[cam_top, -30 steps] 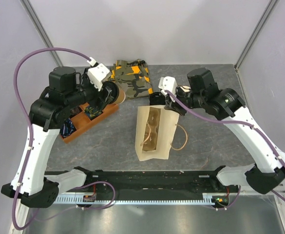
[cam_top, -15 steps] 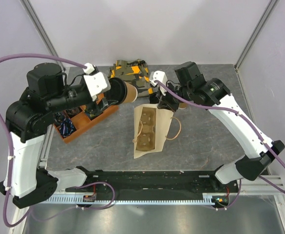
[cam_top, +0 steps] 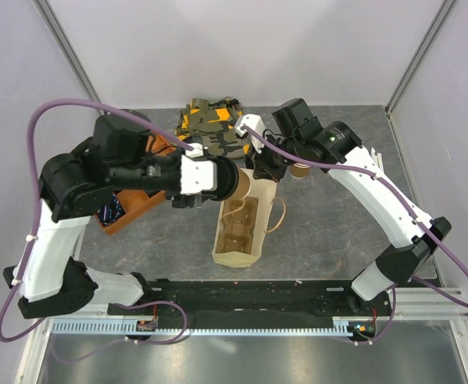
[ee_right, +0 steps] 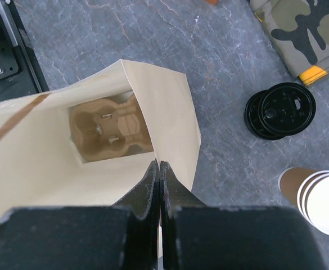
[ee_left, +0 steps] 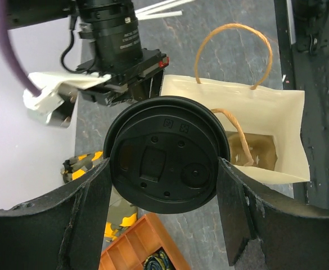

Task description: Pack the takeout coffee

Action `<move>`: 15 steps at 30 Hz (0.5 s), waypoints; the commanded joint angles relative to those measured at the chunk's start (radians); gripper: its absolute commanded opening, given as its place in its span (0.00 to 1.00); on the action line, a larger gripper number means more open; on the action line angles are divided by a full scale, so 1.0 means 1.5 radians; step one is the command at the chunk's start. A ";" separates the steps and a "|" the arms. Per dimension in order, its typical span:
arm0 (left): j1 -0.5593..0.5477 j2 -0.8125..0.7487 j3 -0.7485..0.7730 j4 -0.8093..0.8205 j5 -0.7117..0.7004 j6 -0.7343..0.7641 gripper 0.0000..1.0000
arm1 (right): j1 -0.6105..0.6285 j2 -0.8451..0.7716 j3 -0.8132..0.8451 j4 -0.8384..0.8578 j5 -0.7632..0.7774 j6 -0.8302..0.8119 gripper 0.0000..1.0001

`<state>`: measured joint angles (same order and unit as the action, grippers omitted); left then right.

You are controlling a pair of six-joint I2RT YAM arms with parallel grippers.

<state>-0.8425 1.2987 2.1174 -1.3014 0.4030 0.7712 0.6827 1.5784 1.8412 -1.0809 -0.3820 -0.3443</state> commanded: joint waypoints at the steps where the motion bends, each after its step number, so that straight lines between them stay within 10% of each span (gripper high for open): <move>1: -0.021 0.016 0.035 -0.009 -0.015 0.029 0.37 | 0.018 0.000 0.037 -0.003 0.028 0.037 0.00; 15: -0.032 0.033 0.106 -0.019 -0.021 0.019 0.36 | 0.071 -0.048 -0.026 0.005 0.060 0.084 0.00</move>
<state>-0.8730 1.3476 2.2330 -1.3228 0.3382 0.7765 0.7647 1.5520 1.8263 -1.0771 -0.3080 -0.2565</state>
